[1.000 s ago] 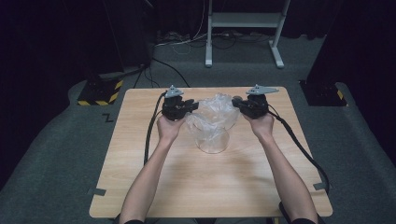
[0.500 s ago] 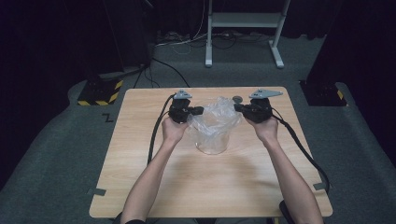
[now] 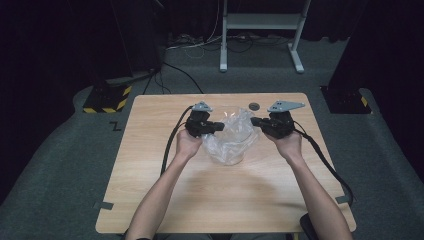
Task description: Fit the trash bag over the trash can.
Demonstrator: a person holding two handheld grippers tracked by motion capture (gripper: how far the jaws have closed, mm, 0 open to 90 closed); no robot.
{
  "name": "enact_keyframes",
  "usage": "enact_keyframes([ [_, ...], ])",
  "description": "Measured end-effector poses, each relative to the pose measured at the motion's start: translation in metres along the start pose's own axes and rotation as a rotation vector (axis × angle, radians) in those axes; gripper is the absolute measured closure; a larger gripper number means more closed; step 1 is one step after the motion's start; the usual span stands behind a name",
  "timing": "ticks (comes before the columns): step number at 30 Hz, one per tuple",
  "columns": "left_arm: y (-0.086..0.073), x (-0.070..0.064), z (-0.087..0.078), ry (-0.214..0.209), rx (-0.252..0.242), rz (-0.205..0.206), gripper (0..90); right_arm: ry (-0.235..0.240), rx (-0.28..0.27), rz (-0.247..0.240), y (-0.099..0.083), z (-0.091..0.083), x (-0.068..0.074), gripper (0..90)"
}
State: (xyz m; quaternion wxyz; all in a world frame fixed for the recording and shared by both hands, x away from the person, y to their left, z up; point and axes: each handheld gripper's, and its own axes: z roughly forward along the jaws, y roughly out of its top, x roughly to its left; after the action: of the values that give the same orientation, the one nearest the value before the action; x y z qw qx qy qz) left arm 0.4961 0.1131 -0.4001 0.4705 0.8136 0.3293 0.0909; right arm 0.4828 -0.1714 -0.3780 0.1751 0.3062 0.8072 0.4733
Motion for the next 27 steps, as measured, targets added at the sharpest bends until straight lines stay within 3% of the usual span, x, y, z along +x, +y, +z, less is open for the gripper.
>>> enact_keyframes([
  [3,0.003,-0.001,-0.008,0.056,-0.054,0.000,82.1,-0.007,-0.033,0.012,0.002,0.000,-0.003,90.0],
  [6,0.007,0.001,-0.016,0.106,-0.084,0.000,85.3,-0.025,-0.058,0.031,0.003,0.002,-0.008,90.0],
  [13,0.011,0.015,-0.020,0.181,-0.174,-0.090,88.5,-0.073,-0.127,0.096,0.003,0.012,-0.020,89.7],
  [20,0.015,0.028,-0.004,0.246,-0.144,-0.117,89.3,-0.113,-0.107,0.139,-0.001,0.029,-0.033,89.9],
  [27,0.015,0.039,0.002,0.248,-0.155,-0.180,89.6,-0.136,-0.096,0.161,-0.004,0.039,-0.039,89.9],
])
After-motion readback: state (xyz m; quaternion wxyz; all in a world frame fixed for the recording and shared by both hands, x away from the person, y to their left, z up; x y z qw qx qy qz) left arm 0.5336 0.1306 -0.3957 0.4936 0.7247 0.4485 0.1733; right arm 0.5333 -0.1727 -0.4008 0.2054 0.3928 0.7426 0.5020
